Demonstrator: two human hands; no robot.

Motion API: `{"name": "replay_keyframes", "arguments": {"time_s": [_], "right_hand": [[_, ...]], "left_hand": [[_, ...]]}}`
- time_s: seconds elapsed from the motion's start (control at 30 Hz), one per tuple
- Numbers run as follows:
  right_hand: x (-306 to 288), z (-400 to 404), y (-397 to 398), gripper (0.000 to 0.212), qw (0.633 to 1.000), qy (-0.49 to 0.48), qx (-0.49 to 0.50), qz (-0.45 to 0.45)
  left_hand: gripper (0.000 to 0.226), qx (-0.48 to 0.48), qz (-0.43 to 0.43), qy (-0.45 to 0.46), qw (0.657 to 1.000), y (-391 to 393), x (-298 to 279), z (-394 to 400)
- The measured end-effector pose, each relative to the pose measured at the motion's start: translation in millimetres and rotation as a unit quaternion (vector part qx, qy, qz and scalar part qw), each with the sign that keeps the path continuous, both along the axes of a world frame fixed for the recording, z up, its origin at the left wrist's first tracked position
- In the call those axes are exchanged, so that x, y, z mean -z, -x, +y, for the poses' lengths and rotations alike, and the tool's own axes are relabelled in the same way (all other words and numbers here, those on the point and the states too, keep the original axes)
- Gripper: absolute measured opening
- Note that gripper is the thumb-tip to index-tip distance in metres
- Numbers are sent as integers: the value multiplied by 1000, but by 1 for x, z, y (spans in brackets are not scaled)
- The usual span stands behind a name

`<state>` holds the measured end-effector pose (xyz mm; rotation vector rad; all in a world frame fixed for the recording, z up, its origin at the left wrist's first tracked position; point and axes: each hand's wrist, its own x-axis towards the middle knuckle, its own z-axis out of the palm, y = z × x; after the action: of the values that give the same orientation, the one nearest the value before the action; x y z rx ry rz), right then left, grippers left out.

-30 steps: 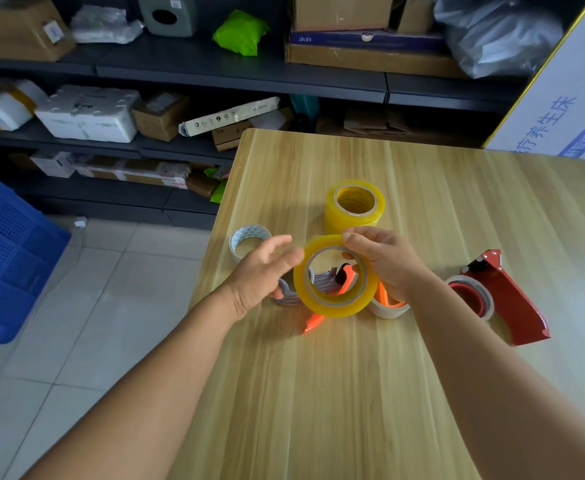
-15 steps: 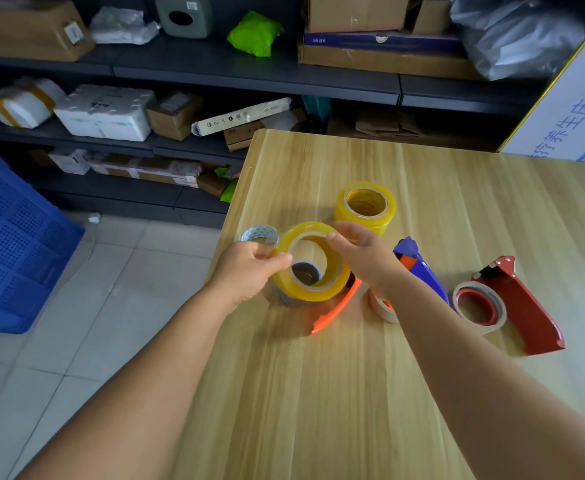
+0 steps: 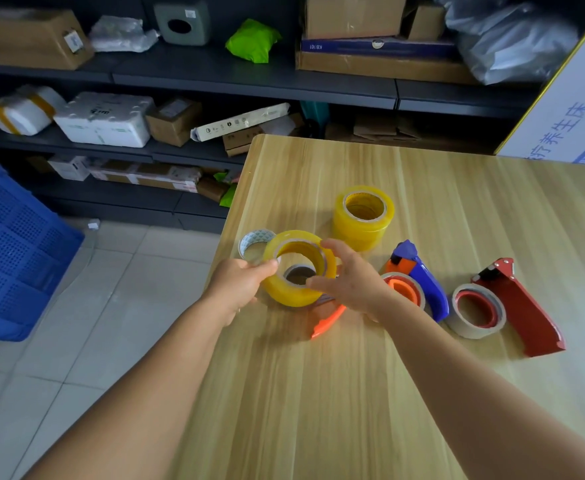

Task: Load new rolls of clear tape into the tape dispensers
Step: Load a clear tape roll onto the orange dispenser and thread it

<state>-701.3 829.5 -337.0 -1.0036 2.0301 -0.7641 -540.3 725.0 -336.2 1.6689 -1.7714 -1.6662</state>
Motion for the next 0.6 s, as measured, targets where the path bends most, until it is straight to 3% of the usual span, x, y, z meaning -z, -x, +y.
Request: {"name": "replay_keyframes", "arguments": {"time_s": [0.13,0.23,0.33,0.47,0.6], "right_hand": [[1,-1,-20,85,989,-22,-43,139],[2,-3,-30,80,969,-44,-36,240],[5,-2,-34,68,954,3,-28,299],[8,-4,-37,35,949,118,-36,291],[0,-4,-23,37,950,127,-20,284]], "left_hand": [[40,-18,-5,17,1000,6,-1,1],[48,-34,-3,26,999,11,-4,5],[57,-50,-6,29,998,16,-7,6],[57,-50,6,3,999,20,-19,7],[29,-38,64,-26,997,24,-45,6]]}}
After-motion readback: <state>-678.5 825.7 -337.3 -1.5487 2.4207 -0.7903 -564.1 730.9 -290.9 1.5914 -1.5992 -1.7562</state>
